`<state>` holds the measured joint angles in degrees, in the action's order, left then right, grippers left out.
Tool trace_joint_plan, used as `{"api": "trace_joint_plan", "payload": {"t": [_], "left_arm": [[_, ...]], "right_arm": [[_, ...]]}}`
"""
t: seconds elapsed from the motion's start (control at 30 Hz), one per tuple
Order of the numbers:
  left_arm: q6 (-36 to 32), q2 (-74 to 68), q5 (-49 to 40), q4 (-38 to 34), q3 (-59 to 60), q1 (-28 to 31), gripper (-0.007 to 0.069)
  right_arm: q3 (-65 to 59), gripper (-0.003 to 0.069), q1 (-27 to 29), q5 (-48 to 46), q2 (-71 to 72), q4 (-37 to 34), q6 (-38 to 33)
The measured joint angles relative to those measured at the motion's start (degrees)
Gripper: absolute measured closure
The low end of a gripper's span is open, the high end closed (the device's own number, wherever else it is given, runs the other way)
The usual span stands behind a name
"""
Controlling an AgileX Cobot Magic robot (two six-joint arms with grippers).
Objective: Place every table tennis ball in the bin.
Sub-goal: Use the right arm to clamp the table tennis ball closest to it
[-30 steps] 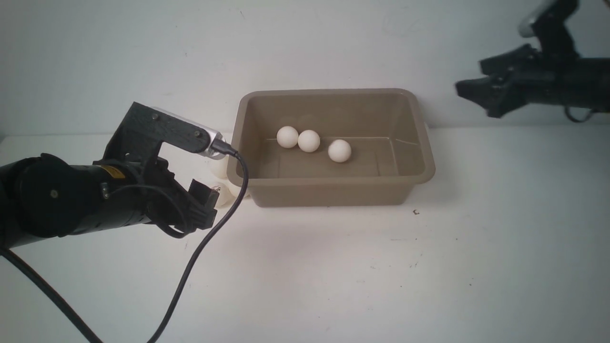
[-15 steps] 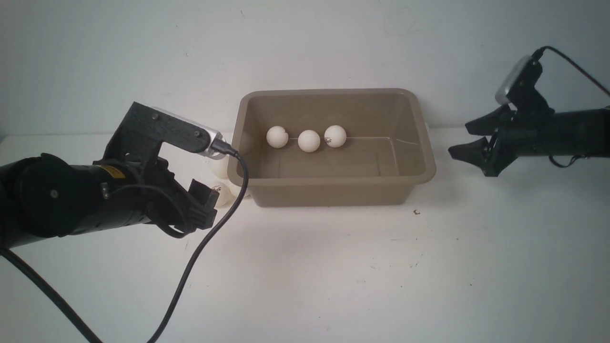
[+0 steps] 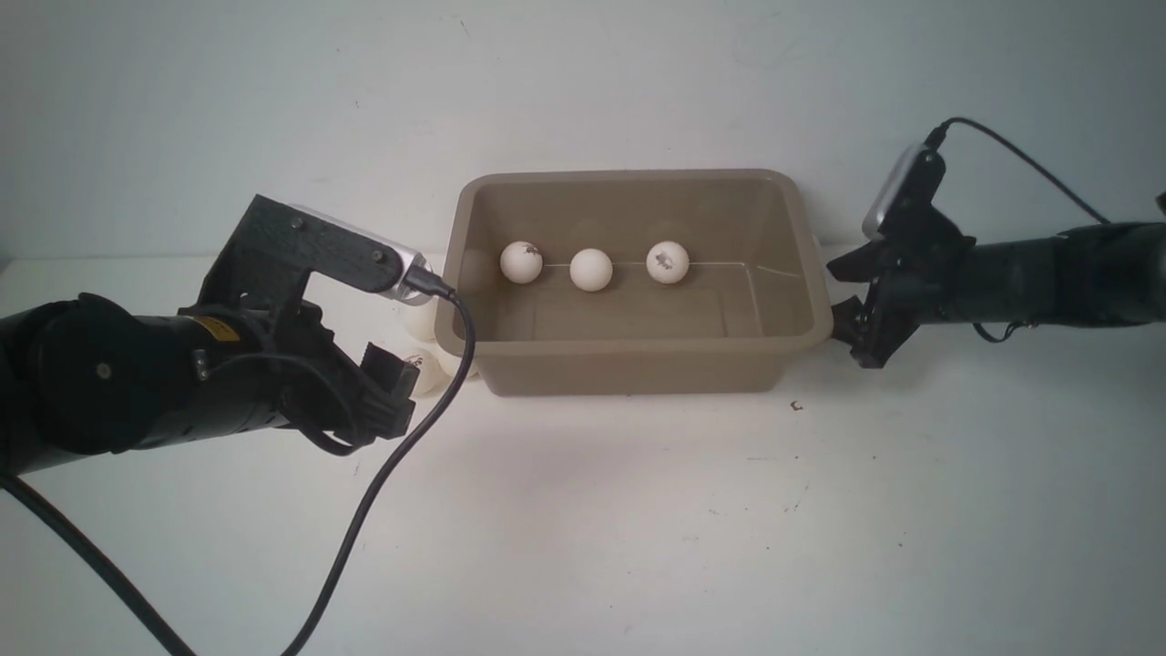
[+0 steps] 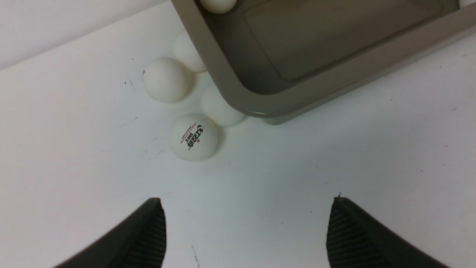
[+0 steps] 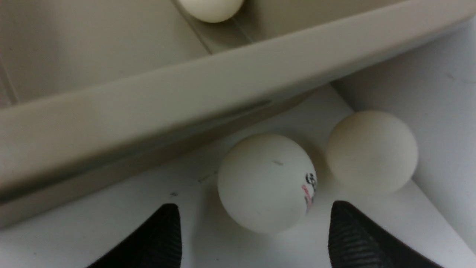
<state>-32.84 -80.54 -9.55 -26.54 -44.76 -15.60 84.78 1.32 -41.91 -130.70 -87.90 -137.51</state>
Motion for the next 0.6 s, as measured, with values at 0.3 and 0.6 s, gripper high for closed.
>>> {"api": "trace_joint_plan", "payload": {"t": [0.3, 0.6], "left_arm": [[0.0, 0.0, 0.0, 0.0, 0.0, 0.0, 0.0104], [0.0, 0.0, 0.0, 0.0, 0.0, 0.0, 0.0104]], "right_arm": [[0.0, 0.0176, -1.6, 1.3, 0.0, -1.7, -1.4], [0.1, 0.0176, -1.6, 2.3, -1.5, -4.9, -3.2]]}}
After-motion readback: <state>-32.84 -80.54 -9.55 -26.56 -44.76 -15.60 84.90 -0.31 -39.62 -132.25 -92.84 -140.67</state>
